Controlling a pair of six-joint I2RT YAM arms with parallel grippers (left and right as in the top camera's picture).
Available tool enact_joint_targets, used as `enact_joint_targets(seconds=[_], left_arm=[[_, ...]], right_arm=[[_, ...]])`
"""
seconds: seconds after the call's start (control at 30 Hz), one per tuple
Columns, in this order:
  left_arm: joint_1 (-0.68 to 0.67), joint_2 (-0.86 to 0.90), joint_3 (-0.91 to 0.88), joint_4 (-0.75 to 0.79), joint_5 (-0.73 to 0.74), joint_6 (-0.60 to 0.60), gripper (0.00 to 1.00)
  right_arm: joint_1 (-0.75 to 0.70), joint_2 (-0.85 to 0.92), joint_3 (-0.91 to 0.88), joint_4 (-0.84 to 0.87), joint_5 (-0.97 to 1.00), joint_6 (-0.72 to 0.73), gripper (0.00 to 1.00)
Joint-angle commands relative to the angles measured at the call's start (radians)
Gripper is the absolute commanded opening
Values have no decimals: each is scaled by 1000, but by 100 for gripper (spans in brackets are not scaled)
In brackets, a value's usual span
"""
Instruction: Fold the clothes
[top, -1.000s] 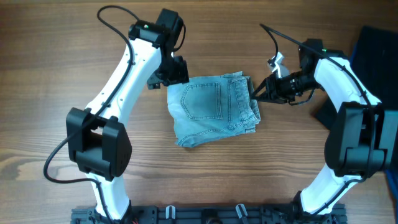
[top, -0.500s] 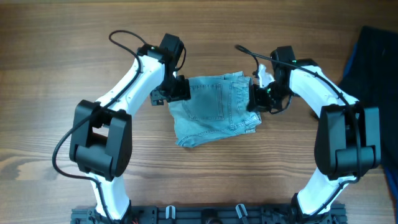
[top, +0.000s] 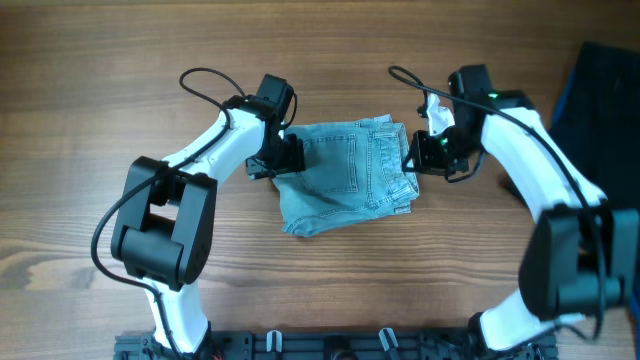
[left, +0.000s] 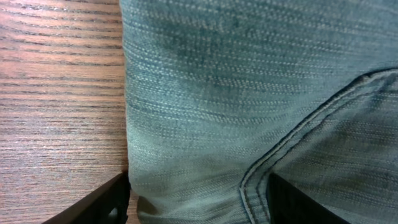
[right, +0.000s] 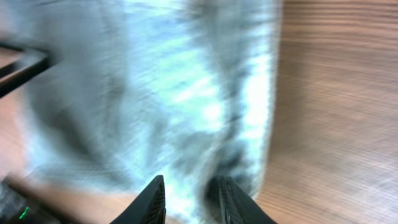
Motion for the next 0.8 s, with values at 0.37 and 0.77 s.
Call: enact_joint_targets(seconds=[0.37, 0.77], left_arm=[[116, -33, 48, -45, 133, 6, 40], [47, -34, -38, -282, 303, 32, 27]], right_arm=[[237, 140, -74, 117, 131, 110, 4], [219, 284, -77, 137, 97, 154, 4]])
